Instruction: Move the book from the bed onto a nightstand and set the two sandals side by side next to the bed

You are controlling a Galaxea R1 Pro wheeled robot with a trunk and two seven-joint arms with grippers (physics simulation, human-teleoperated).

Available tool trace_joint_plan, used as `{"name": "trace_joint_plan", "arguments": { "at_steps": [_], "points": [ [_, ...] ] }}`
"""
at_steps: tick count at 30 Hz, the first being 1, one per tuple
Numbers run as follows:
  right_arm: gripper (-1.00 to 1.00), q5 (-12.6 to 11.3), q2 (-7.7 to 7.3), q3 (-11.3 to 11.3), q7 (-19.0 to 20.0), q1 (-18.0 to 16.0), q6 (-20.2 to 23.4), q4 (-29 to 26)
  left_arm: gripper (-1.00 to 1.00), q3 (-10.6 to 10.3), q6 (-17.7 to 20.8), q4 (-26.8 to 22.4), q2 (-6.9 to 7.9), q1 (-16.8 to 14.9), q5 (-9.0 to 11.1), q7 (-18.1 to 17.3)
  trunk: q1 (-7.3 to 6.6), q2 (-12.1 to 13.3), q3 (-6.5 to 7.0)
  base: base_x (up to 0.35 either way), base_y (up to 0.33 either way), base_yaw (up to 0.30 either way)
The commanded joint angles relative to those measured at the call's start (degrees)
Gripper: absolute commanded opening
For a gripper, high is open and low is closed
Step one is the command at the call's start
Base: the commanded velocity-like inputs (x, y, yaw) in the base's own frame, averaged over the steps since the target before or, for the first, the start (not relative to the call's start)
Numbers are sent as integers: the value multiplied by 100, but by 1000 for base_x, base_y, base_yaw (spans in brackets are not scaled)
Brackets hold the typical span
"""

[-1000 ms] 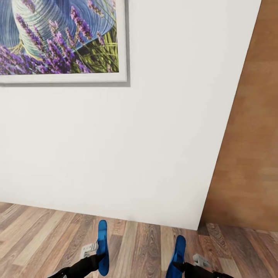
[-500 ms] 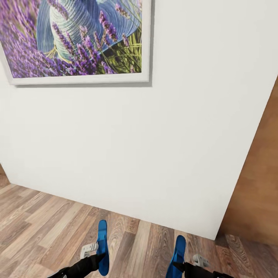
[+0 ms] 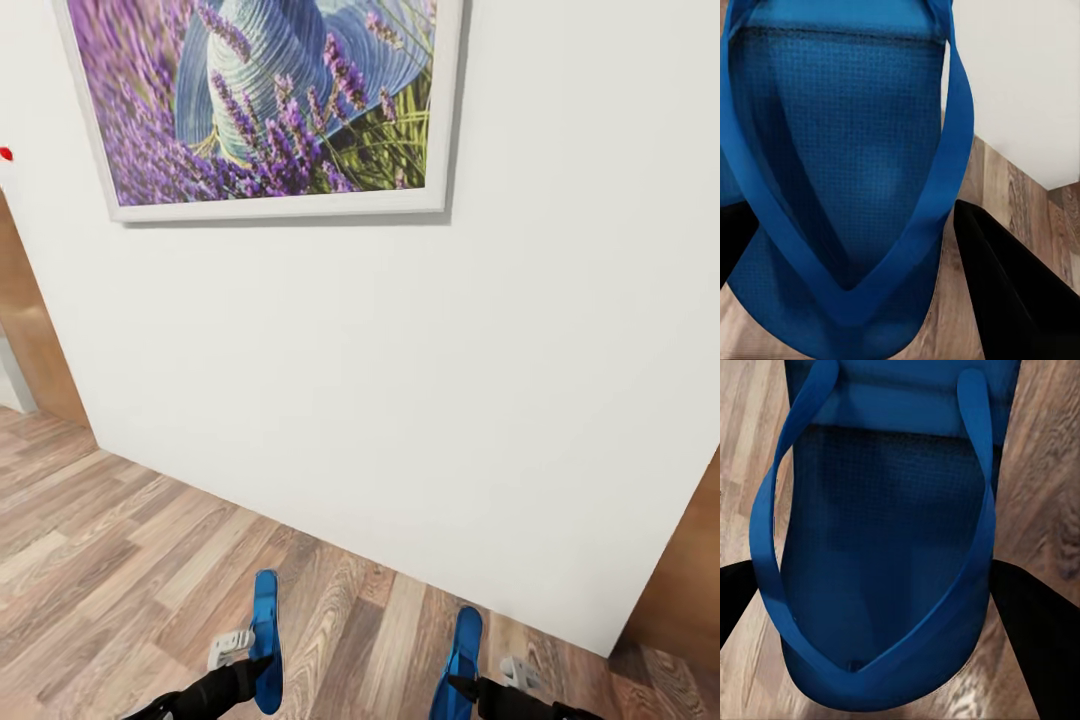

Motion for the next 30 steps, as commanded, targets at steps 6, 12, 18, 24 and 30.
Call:
{"name": "trace_joint_plan", "arguments": {
  "at_steps": [6, 12, 18, 24, 30],
  "points": [
    [-100, -56, -2, -11, 15, 0, 53, -8, -100, -19, -16, 10, 7, -2, 44, -16, -1, -2, -6, 0, 0, 292],
    [-100, -56, -2, -11, 15, 0, 53, -8, -100, -19, -16, 10, 8, -5, 44, -19, -1, -2, -6, 0, 0, 292],
    [-100, -56, -2, -11, 15, 0, 54, -8, -100, -19, -16, 10, 7, -7, 44, -17, -1, -2, -6, 0, 0, 292],
    [-100, -56, -2, -11, 15, 0, 55, -8, -100, -19, -16, 10, 8, -5, 44, -20, -1, -2, -6, 0, 0, 292],
    [-100, -56, -2, -11, 15, 0, 54, -8, -100, -19, -16, 10, 8, -3, 44, -22, -1, -2, -6, 0, 0, 292]
  ]
}}
